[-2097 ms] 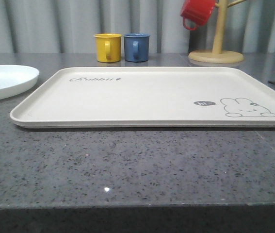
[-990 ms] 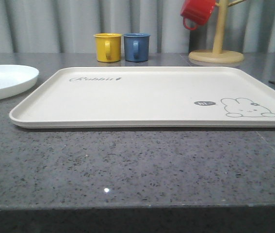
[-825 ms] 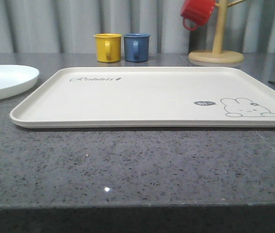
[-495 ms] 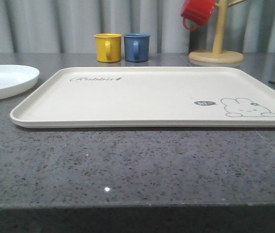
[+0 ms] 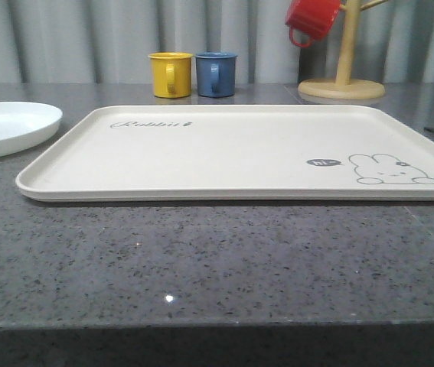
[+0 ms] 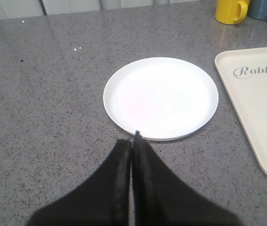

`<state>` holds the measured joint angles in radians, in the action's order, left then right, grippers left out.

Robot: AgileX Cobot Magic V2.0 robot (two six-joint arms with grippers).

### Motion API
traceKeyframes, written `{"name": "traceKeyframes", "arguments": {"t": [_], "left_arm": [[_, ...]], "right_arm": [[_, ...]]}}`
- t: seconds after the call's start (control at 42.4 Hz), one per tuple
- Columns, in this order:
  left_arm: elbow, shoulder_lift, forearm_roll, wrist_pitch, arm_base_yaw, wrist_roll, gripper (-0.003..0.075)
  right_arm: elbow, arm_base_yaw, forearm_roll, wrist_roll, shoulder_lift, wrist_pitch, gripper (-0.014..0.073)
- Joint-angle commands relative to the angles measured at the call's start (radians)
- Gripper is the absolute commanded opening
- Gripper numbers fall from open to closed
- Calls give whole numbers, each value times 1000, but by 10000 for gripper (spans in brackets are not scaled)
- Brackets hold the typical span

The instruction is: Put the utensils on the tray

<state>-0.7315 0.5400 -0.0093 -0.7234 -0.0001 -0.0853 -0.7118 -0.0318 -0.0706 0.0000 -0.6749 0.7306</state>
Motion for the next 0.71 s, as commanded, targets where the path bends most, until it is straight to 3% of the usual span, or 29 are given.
{"name": "traceKeyframes", "arguments": {"t": [0.0, 0.094, 0.165, 0.542, 0.683], "left_arm": [[-27, 20, -10, 67, -7, 11, 230], [-27, 29, -8, 72, -7, 11, 447], [-27, 43, -4, 72, -7, 11, 528], [-125, 340, 58, -23, -5, 11, 547], [-216, 515, 63, -66, 57, 11, 547]], "right_arm": [[-37, 6, 11, -20, -8, -49, 169], [-37, 6, 11, -20, -8, -60, 375], [-37, 6, 12, -20, -8, -62, 447], [-37, 6, 12, -20, -8, -58, 461], [-37, 6, 12, -20, -8, -58, 461]]}}
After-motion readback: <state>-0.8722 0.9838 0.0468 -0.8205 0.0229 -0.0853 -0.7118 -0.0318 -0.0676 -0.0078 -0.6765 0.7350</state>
